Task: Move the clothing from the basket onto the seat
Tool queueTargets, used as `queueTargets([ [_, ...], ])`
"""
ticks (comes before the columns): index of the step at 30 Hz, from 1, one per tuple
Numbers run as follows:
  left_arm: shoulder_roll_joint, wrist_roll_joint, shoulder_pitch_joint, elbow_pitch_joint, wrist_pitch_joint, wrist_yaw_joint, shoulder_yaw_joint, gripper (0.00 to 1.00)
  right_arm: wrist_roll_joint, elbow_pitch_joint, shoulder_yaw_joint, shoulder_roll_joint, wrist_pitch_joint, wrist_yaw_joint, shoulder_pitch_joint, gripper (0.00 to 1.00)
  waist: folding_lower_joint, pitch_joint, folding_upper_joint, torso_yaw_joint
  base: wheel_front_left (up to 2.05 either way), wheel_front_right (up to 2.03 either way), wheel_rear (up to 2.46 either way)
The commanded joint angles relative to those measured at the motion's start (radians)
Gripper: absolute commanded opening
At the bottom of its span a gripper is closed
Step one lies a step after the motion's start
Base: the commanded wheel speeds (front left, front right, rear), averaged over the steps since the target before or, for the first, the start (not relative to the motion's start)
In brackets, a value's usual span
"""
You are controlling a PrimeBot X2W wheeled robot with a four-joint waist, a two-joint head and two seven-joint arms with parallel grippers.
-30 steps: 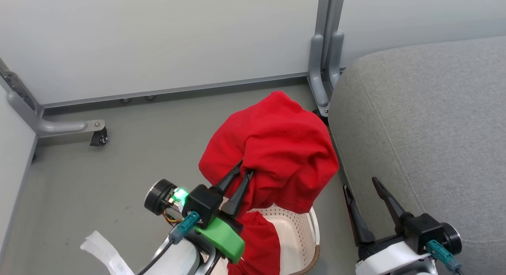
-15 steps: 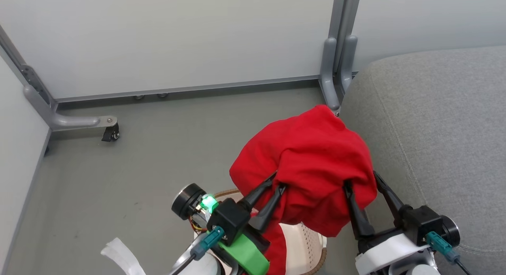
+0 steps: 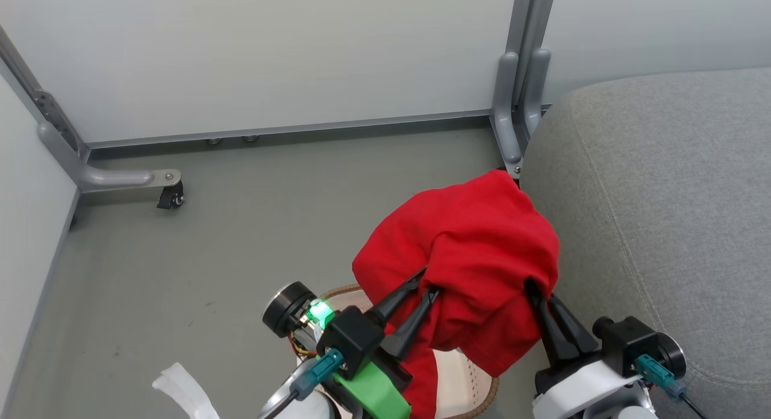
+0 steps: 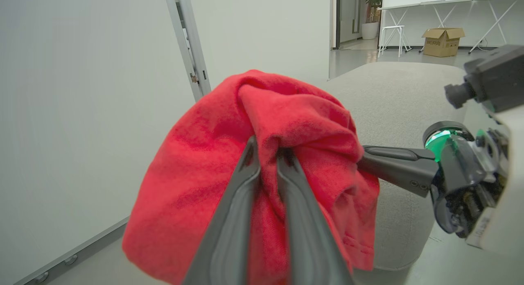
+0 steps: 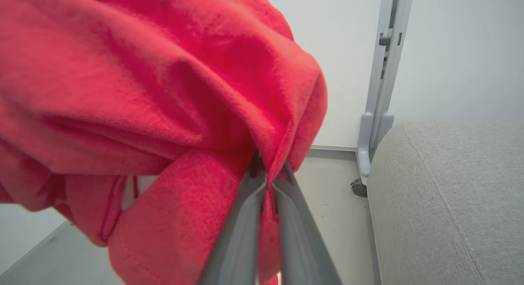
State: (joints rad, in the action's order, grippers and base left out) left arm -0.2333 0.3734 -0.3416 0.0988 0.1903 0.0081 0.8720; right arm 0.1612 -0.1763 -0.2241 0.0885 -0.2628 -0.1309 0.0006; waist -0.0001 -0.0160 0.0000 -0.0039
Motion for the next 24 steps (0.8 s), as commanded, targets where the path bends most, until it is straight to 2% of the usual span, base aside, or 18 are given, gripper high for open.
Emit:
queueTargets([
  [1, -0.005, 0.007, 0.015, -0.003, -0.002, 0.001, -0.001, 0.0, 0.005, 0.005, -0.002, 0.007, -0.003, 0.0, 0.001, 0.0, 0.0001, 0.001, 0.0, -0.002, 0.0, 0.0, 0.0],
  [5, -0.009, 0.013, 0.017, 0.002, -0.001, 0.01, -0.006, 0.01, 0.006, 0.013, 0.003, 0.005, -0.003, 0.0, 0.013, 0.0, 0.0001, 0.001, 0.0, -0.006, 0.0, 0.0, 0.0],
  [6, -0.009, 0.015, 0.018, 0.004, -0.001, 0.012, -0.007, 0.3, 0.015, 0.016, 0.011, 0.001, -0.003, 0.0, 0.016, 0.0, 0.0001, 0.001, 0.0, -0.008, 0.0, 0.0, 0.0],
  [7, -0.01, 0.016, 0.019, 0.005, -0.003, 0.013, -0.009, 0.49, 0.025, 0.018, 0.02, -0.003, -0.003, 0.0, 0.017, 0.0, 0.0001, 0.001, 0.0, -0.01, 0.0, 0.0, 0.0],
  [8, -0.011, 0.019, 0.02, 0.008, -0.007, 0.016, -0.009, 0.96, 0.032, 0.021, 0.028, -0.006, -0.003, 0.0, 0.017, 0.0, 0.0001, 0.001, 0.0, -0.011, 0.0, 0.0, 0.0],
  [9, -0.011, 0.022, 0.022, 0.009, -0.01, 0.018, -0.009, 1.0, 0.038, 0.023, 0.032, -0.009, -0.003, 0.0, 0.017, 0.0, 0.0001, 0.0, 0.0, -0.012, 0.0, 0.0, 0.0],
  [24, -0.027, 0.033, 0.025, 0.015, -0.022, 0.026, -0.003, 1.0, 0.057, 0.041, 0.056, -0.028, -0.003, 0.0, 0.005, 0.0, 0.0001, 0.01, 0.0, -0.047, 0.0, 0.0, 0.0],
])
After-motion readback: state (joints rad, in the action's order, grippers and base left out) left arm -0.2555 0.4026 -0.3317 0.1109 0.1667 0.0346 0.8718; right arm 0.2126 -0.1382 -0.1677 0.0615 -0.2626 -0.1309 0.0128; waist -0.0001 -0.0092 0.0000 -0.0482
